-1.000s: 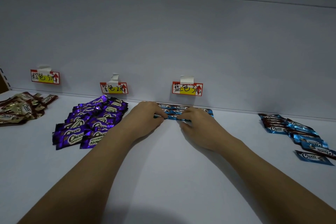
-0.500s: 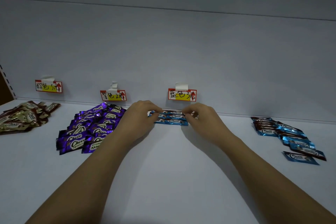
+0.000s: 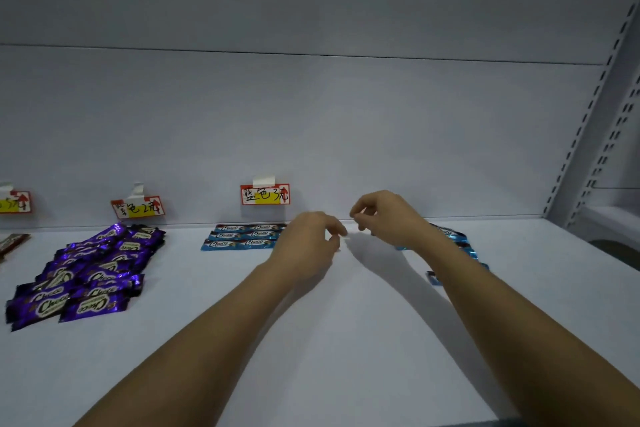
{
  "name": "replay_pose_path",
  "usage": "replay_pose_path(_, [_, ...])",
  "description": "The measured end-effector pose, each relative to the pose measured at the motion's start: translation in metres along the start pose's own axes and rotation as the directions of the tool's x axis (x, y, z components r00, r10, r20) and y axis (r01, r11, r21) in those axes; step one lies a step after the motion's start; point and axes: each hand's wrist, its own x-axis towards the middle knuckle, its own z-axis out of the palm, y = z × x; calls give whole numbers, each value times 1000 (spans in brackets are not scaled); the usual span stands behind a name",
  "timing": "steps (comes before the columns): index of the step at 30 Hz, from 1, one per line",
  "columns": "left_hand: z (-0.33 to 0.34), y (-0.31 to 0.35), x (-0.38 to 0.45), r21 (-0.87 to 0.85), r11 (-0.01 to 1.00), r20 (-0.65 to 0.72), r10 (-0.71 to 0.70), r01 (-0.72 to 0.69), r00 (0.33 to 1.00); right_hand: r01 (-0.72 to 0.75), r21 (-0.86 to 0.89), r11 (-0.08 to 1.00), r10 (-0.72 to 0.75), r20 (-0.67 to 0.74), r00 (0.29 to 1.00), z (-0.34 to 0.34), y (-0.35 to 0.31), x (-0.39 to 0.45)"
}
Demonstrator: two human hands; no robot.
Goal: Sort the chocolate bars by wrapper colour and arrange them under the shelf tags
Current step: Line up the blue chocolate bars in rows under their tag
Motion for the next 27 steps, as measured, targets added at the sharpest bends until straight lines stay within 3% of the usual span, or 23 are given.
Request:
replay_pose_path(7, [70,67,35,-153,988,35,22,-16,999,-99,-48,994,90,-167,982,-47,89,-13])
replay_pose_path(10, [88,70,40,-127,989,70,88,-78,994,-46,-32,998,42,-118,992,-44,102,-14])
replay_pose_path(15, [89,53,48,-178,984,95,19,-1,995,32,-136,990,-40,-55,998,-41,101,-7])
replay_pose_path(18, [87,53,49,-146,989,144,17,4,989,22,-220,975,-19,17,1000,-38,101,-8])
replay_pose_path(27, [79,49,41,-50,999,223,19,-8,975,-102,-237,966,111,25,993,-40,103,-12])
